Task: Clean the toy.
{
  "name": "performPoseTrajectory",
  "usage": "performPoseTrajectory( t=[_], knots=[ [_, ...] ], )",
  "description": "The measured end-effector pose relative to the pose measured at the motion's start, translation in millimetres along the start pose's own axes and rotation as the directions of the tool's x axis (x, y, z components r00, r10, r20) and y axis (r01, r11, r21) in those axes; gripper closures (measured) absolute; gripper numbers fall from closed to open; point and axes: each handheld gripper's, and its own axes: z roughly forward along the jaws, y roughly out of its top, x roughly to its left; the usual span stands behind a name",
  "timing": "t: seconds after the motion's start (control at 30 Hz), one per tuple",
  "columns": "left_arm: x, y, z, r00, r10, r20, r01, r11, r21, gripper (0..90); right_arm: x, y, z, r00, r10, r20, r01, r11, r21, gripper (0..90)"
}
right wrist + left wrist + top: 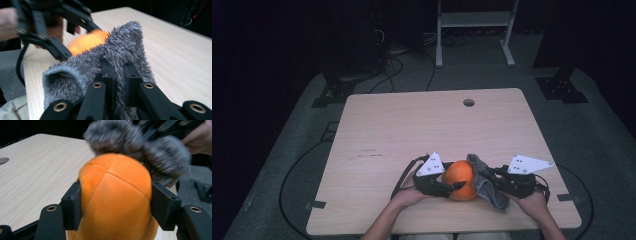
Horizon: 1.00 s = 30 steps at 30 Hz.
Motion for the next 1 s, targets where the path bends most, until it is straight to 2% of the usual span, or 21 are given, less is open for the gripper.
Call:
performPoseTrajectory(
  t=[0.07,0.1,0.17,0.2,0.27,0.33,0.4,0.5,0.6,0.63,0.7,0.73,0.8,0.83,0.87,0.9,0.93,1.0],
  knots=[
    [0.9,-0.7,0.8,0.9998,-0.003,0.022,0.003,1.0000,-0.006,32.1,-6.7,-7.6,1.0,0.9993,0.037,-0.010,-0.037,0.999,-0.006,80.8],
    [2.1,-1.3,0.7,0.9995,-0.009,0.030,0.009,0.9999,-0.009,27.6,-8.5,-9.2,0.5,0.9989,0.046,0.000,-0.046,0.999,0.006,80.9],
    [6.2,-3.6,0.8,0.9996,-0.010,0.028,0.010,0.9998,-0.016,18.3,-9.9,-12.5,0.3,0.9989,0.046,0.011,-0.046,0.999,0.018,80.9],
    [8.2,-5.2,1.3,0.9988,-0.026,0.042,0.027,0.9996,-0.012,15.0,-10.2,-13.7,0.8,0.9986,0.052,0.008,-0.052,0.998,0.023,80.9],
    [11.2,-9.4,2.6,0.9977,-0.031,0.060,0.031,0.9995,0.004,10.1,-11.8,-15.1,2.7,0.9983,0.057,0.007,-0.057,0.998,0.024,80.9],
    [13.5,-12.8,3.2,0.9979,-0.034,0.055,0.034,0.9994,0.001,14.0,-14.6,-16.3,3.3,0.9976,0.069,0.010,-0.069,0.997,0.023,80.9],
    [11.3,-14.1,3.0,0.9995,-0.015,0.029,0.015,0.9997,-0.017,26.3,-15.1,-14.9,2.0,0.9970,0.075,0.020,-0.075,0.997,0.026,80.9],
    [10.8,-5.5,-0.4,0.9988,-0.047,0.013,0.048,0.9987,-0.020,34.6,-8.8,-2.5,-7.9,0.9988,0.046,0.018,-0.046,0.999,-0.014,80.9],
    [5.9,-0.4,-1.1,0.9991,-0.043,-0.004,0.043,0.9990,-0.013,35.0,0.9,11.2,-11.3,1.0000,0.009,0.002,-0.009,0.998,-0.062,80.9],
    [3.5,-0.2,0.3,0.9992,-0.039,0.007,0.039,0.9992,-0.003,34.7,4.3,12.9,-8.4,1.0000,-0.002,-0.001,0.002,0.998,-0.055,80.9],
    [0.5,-3.0,3.6,0.9996,-0.017,0.025,0.016,0.9993,0.033,30.0,8.4,9.4,1.7,0.9994,-0.034,0.007,0.034,0.999,-0.008,80.9],
    [2.6,-4.9,3.5,0.9988,-0.026,0.043,0.025,0.9995,0.019,25.2,7.6,5.1,4.5,0.9995,-0.033,-0.001,0.033,0.999,-0.002,80.9],
    [8.7,-8.1,3.9,0.9993,-0.025,0.027,0.025,0.9997,-0.002,17.3,2.5,-0.5,2.3,0.9999,-0.008,-0.009,0.008,1.000,-0.015,80.9],
    [11.5,-9.4,5.3,0.9988,-0.047,0.016,0.047,0.9989,0.001,12.8,0.1,-1.2,0.4,1.0000,-0.008,0.004,0.008,1.000,-0.012,80.9],
    [12.8,-10.8,7.4,0.9973,-0.068,0.025,0.068,0.9977,0.003,11.1,-2.2,-1.8,-0.6,0.9999,-0.001,0.014,0.002,1.000,-0.004,80.9],
    [11.4,-12.2,9.0,0.9979,-0.060,0.025,0.060,0.9982,-0.002,14.3,-3.5,-2.9,-0.6,0.9998,0.006,0.019,-0.006,1.000,0.004,80.9],
    [7.8,-13.5,10.2,0.9993,-0.037,0.005,0.038,0.9991,-0.018,20.7,-4.5,-3.1,-0.9,0.9998,0.011,0.017,-0.011,1.000,0.001,80.9],
    [2.4,-13.8,12.9,0.9995,-0.022,-0.023,0.021,0.9994,-0.026,30.7,-3.8,1.5,-4.5,0.9997,0.009,0.024,-0.009,1.000,-0.002,80.9]
  ],
)
